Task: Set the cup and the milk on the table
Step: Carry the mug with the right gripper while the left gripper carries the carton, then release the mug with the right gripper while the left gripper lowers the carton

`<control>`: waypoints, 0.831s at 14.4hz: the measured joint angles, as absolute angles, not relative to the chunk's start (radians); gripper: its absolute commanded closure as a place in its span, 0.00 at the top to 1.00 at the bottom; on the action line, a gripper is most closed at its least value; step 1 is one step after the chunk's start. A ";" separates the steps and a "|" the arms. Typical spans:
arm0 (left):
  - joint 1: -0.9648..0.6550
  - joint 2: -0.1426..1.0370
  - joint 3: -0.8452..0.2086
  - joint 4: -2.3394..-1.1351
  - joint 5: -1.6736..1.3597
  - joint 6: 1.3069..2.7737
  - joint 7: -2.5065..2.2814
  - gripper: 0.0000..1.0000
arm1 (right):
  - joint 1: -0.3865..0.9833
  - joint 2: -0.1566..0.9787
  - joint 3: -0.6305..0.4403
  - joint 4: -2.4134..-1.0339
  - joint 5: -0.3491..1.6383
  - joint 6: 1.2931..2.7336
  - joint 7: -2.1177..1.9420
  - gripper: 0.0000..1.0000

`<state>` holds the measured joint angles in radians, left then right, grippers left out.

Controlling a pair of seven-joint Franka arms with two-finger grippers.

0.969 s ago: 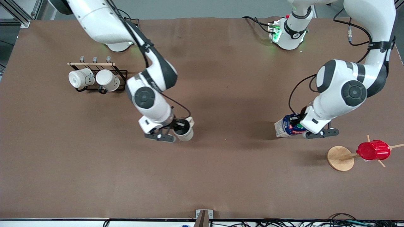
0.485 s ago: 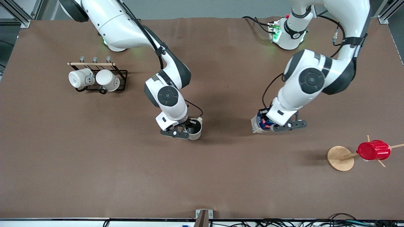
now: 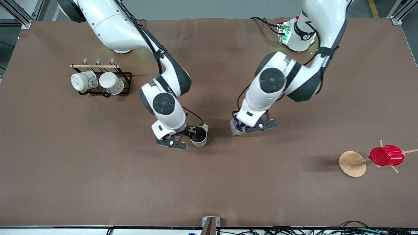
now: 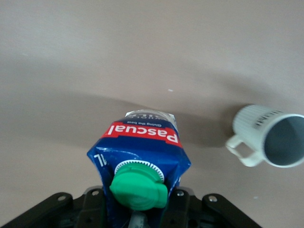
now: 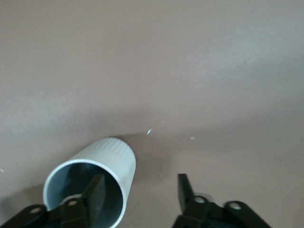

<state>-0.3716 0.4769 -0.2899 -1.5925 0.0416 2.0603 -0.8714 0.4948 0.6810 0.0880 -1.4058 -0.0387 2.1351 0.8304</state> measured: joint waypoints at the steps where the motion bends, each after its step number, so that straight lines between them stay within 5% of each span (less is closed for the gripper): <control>1: -0.397 0.500 -0.287 -1.564 0.042 2.060 -0.891 0.08 | 0.480 0.651 0.086 -1.398 -0.039 2.110 0.830 0.97; 7: -0.473 0.600 -0.276 -1.464 0.096 2.061 -0.933 0.08 | 0.268 0.407 0.073 -1.391 -0.043 1.883 0.645 0.97; 12: -0.481 0.620 -0.275 -1.452 0.120 2.074 -0.982 0.09 | 0.096 0.313 0.074 -1.406 -0.043 1.818 0.423 0.97</control>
